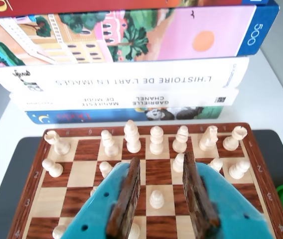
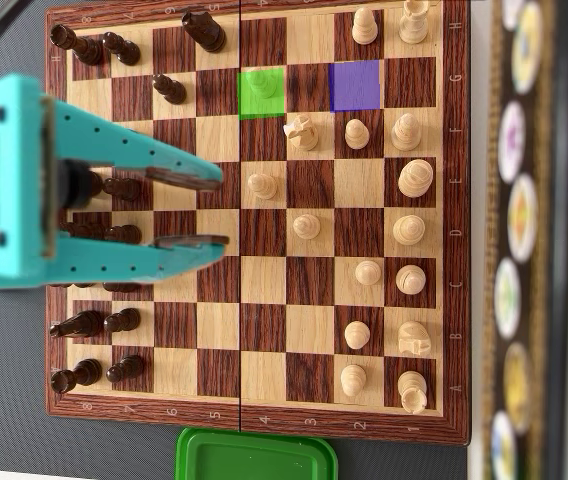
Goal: Play chess
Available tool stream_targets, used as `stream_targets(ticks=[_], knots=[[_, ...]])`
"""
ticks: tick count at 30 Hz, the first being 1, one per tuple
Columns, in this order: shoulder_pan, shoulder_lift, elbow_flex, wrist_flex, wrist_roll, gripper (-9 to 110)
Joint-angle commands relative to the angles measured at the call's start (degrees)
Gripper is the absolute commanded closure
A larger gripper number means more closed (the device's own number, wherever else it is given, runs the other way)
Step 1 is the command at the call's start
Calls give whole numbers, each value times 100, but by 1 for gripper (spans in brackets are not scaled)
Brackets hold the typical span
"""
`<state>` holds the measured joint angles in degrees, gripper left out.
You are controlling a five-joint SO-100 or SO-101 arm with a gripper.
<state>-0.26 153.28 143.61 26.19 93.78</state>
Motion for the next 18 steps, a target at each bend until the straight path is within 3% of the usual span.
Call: stream_targets(ticks=[1, 18], knots=[[-18, 378, 308, -932, -18, 88], [62, 2109, 2461, -5106, -35, 88]])
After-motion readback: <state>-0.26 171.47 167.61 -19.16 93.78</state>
